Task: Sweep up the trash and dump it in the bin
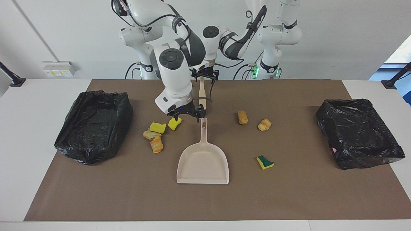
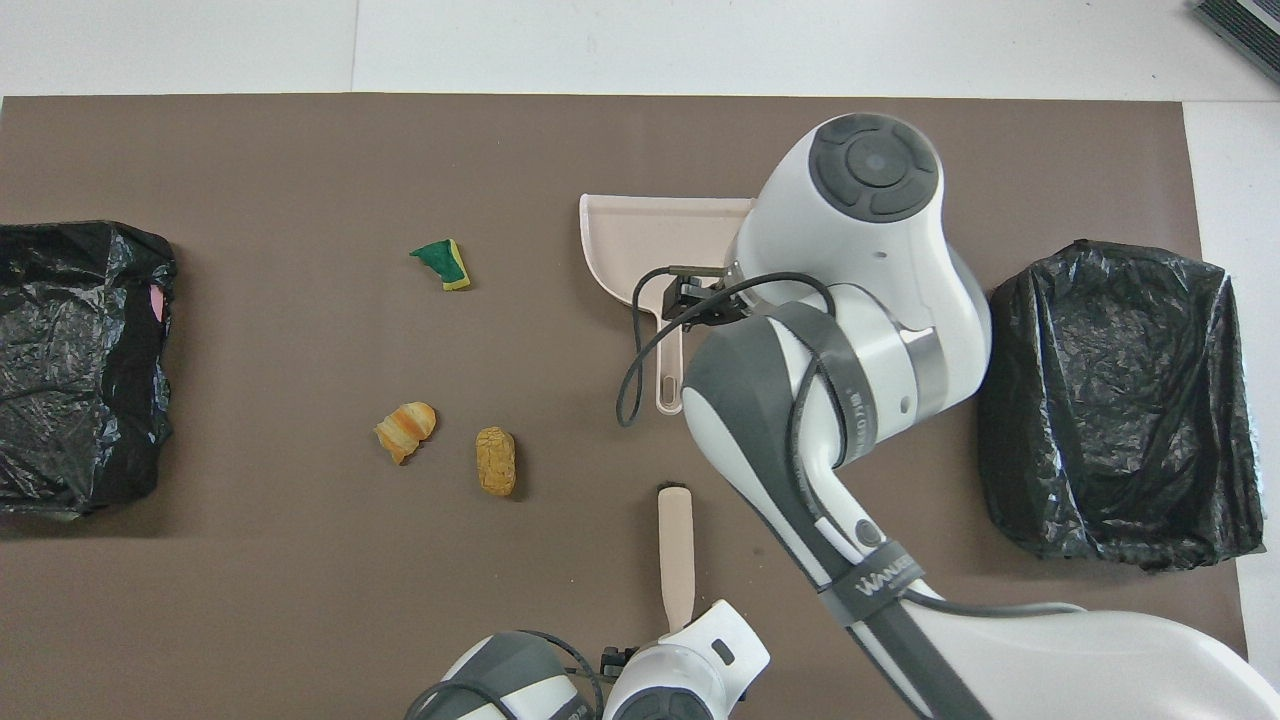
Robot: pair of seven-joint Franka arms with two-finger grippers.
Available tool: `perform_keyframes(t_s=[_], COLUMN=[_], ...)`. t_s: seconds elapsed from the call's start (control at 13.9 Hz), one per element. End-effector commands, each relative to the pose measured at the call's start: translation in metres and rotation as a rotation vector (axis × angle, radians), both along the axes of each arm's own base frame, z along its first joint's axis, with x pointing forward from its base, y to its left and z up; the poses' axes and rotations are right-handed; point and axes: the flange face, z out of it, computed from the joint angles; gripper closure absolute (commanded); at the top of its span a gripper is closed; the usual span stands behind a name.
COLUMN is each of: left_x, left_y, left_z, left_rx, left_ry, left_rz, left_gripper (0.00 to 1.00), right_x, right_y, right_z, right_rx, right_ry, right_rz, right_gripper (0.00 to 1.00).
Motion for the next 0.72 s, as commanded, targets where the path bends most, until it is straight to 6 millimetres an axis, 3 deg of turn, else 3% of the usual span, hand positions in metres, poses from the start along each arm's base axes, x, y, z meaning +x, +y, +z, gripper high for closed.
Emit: perform_keyframes(t_s=[0.0,0.14,0.36,0.5,0.65], left_x=[-0.003,-0.004,-0.004,-0.005,-0.003], left_y=[-0.008,-0.008,-0.007,-0.006,-0.005], left_z=[-0.003,-0.004,-0.006,-0.007,-0.007], left_rx=[-0.012,-0.004,0.005,0.023,0.032], left_ry=[0.024,0.031,0.042,0.049,0.039], left_rz=[0.029,0.045,0.051,0.035,0.023], left_gripper=[0.23,0.48,0.74,1.00,1.00], right_x=[0.012,0.009,0.011,0.004,-0.001], right_y=[0.019,0.038,0.037,0.037,0.039], right_z=[-0.025,-0.045,-0.069,-0.093,-0.104], right_rx=[0.019,0.018,0.022,0.014,0.011], right_ry=[-0.019,-0.024,-0.014,-0.001,0.001], right_rz=[-0.009,0.015,0.011,0.034,0.044], right_gripper=[0.00,0.00,0.00,0.00,0.00])
